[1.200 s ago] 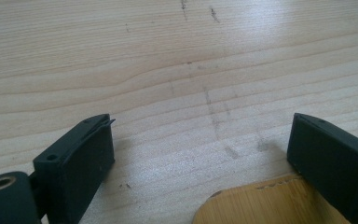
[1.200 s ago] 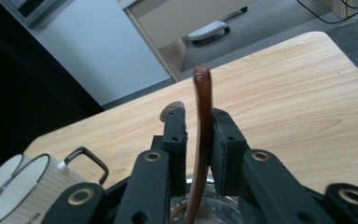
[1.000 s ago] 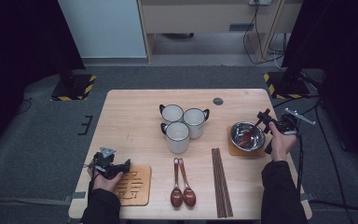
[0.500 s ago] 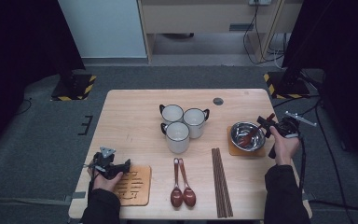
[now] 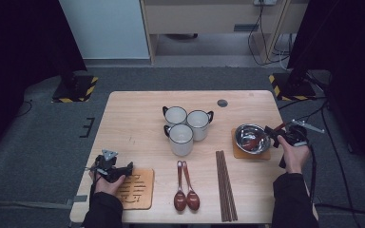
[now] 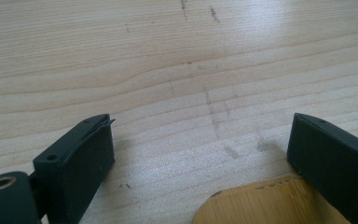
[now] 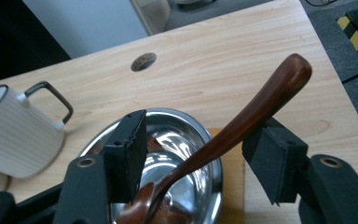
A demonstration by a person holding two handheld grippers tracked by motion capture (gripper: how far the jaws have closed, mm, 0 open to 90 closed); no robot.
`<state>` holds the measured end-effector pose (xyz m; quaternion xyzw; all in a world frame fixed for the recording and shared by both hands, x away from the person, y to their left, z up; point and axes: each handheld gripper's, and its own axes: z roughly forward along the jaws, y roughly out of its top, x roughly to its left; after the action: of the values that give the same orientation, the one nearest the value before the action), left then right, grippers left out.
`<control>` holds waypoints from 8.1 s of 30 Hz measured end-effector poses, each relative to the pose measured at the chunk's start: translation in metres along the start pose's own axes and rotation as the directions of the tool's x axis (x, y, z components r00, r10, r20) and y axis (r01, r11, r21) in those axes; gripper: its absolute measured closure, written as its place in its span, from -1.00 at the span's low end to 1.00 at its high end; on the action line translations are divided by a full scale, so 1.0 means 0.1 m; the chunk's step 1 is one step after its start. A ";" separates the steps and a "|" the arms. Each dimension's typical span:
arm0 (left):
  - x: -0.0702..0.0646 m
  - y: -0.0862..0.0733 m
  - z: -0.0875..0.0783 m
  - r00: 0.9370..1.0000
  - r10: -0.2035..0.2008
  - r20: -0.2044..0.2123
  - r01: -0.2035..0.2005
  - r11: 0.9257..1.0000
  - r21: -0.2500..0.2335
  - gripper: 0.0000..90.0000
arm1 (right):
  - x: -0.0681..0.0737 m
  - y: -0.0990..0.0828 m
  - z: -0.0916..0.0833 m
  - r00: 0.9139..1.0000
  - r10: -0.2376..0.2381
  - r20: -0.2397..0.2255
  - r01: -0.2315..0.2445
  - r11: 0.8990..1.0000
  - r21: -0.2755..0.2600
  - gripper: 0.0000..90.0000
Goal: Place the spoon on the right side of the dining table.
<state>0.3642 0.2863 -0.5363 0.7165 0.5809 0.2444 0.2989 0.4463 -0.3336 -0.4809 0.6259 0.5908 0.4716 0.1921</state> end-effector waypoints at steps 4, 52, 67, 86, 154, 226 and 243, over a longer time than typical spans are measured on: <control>0.00 0.00 0.00 1.000 0.000 0.000 0.000 1.000 0.000 -0.86 | -0.03 -0.02 -0.02 1.000 0.006 -0.001 -0.006 1.000 0.012 -0.10; 0.00 0.00 0.00 1.000 -0.003 -0.005 0.003 1.000 0.000 -0.87 | -0.02 -0.30 -0.36 0.997 -0.081 0.018 0.079 0.994 0.076 -0.22; 0.00 0.00 0.00 1.000 -0.003 -0.005 0.003 1.000 0.000 -0.87 | 0.03 -0.29 -0.40 0.993 -0.115 -0.019 0.116 0.993 0.038 -0.20; 0.00 0.00 0.00 1.000 -0.003 -0.004 0.003 1.000 0.001 -0.87 | 0.17 -0.02 -0.20 0.982 -0.190 -0.021 0.190 0.982 0.012 -0.15; 0.00 0.00 0.00 1.000 -0.003 -0.005 0.003 1.000 0.001 -0.87 | 0.27 -0.34 -0.55 0.959 -0.255 -0.126 0.275 0.943 0.189 -0.23; 0.00 0.00 0.00 1.000 -0.003 -0.005 0.003 1.000 0.000 -0.87 | 0.91 -0.44 -0.66 0.912 -0.329 -0.245 0.359 0.929 0.091 -0.14; 0.00 0.00 0.00 1.000 -0.003 -0.004 0.003 1.000 0.001 -0.87 | 1.23 -0.49 -0.67 0.878 -0.372 -0.301 0.410 0.909 0.072 -0.02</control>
<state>0.3641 0.2860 -0.5363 0.7152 0.5827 0.2454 0.2978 0.3471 -0.2304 -0.4429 0.4315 0.7564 0.4663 0.1554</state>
